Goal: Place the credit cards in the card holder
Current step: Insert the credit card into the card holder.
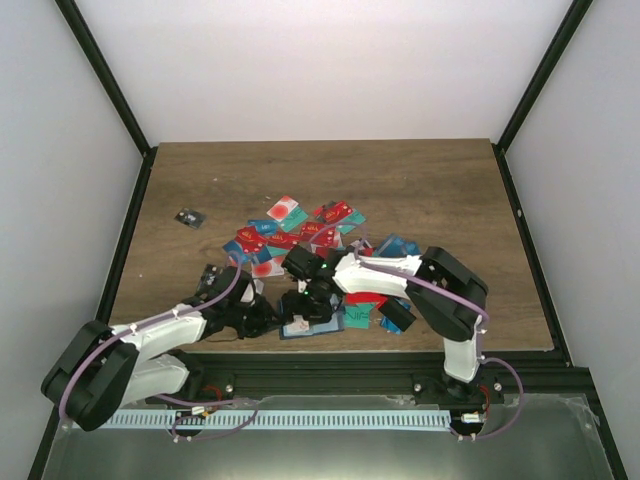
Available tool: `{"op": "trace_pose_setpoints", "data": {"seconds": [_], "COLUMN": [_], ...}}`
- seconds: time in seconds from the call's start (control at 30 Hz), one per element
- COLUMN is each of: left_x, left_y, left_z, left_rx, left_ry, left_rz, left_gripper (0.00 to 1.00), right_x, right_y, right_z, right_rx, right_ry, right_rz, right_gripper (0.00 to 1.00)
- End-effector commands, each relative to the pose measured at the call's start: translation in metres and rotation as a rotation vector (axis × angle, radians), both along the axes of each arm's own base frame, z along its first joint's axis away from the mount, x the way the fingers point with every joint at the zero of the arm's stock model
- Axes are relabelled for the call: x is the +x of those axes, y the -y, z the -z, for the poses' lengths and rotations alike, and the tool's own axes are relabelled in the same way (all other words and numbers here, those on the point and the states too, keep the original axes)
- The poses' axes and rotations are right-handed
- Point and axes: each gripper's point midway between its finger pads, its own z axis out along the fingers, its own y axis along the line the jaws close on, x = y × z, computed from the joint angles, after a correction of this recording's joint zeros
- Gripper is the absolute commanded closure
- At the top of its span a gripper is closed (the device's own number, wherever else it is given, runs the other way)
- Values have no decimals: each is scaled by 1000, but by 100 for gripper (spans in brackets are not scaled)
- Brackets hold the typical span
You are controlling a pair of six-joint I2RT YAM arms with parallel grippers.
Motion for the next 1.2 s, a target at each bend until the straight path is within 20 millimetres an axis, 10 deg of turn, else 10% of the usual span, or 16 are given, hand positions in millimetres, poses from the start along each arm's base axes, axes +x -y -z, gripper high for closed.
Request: {"op": "trace_pose_setpoints", "data": {"seconds": [0.0, 0.33, 1.17], "left_x": [-11, -5, 2], "left_y": [-12, -10, -38], "left_z": [18, 17, -20], "left_rx": [68, 66, 258], "left_ry": [-53, -31, 55], "left_rz": [-43, -61, -44], "left_gripper": [78, 79, 79], "right_x": [-28, -22, 6], "right_y": [-17, -25, 17], "right_z": [26, 25, -64], "right_rx": [-66, -146, -18], "right_ry": [-110, -146, 82], "right_rz": [-45, -25, -69], "right_gripper": [32, 49, 12]}}
